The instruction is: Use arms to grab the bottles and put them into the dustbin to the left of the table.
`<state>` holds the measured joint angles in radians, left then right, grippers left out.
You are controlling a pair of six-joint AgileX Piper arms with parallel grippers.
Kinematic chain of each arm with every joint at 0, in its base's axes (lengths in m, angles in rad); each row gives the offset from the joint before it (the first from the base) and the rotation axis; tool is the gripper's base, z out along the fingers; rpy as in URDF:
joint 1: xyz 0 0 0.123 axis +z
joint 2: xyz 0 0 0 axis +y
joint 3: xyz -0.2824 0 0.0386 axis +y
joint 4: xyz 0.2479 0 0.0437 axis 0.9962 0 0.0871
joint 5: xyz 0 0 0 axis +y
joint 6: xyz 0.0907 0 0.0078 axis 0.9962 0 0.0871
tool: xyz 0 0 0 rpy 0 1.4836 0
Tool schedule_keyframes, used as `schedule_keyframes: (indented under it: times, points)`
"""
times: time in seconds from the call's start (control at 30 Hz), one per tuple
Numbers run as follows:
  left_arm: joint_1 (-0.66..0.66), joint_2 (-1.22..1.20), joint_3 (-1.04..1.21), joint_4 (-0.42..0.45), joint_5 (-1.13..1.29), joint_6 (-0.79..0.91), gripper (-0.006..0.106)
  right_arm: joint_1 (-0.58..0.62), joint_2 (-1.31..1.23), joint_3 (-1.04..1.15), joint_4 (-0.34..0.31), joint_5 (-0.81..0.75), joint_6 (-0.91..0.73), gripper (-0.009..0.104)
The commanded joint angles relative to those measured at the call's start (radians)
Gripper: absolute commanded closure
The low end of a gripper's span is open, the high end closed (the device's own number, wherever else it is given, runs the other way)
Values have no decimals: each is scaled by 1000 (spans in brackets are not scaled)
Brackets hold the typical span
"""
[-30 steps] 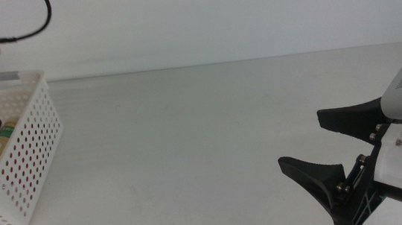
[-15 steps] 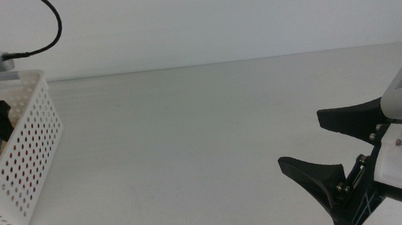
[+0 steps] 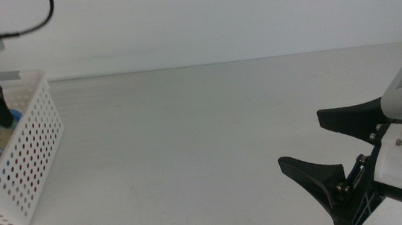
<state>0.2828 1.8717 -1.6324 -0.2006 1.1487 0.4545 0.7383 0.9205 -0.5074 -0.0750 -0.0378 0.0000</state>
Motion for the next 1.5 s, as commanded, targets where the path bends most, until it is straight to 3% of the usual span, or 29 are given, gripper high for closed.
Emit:
schedule_keyframes:
  times: [0.0,0.23,0.7,0.93,1.33,1.47]
  points:
    - [-1,-111,-31,-56,-17,-8,10,0,-11,-29,-6,-68,-9,11]
    - [-80,-287,20,-87,-115,3,10,0,-11,-29,-6,-68,-9,11]
    - [-430,-743,520,-83,-776,39,10,0,-11,-29,-6,-68,-9,11]
    - [-440,-896,697,-88,-963,37,10,0,-11,-29,-6,-68,-9,11]
    - [-440,-915,716,-88,-983,32,10,0,-11,-29,-6,-68,-9,11]
    - [-440,-914,716,-133,-1006,15,10,0,-11,-29,-6,-68,-9,11]
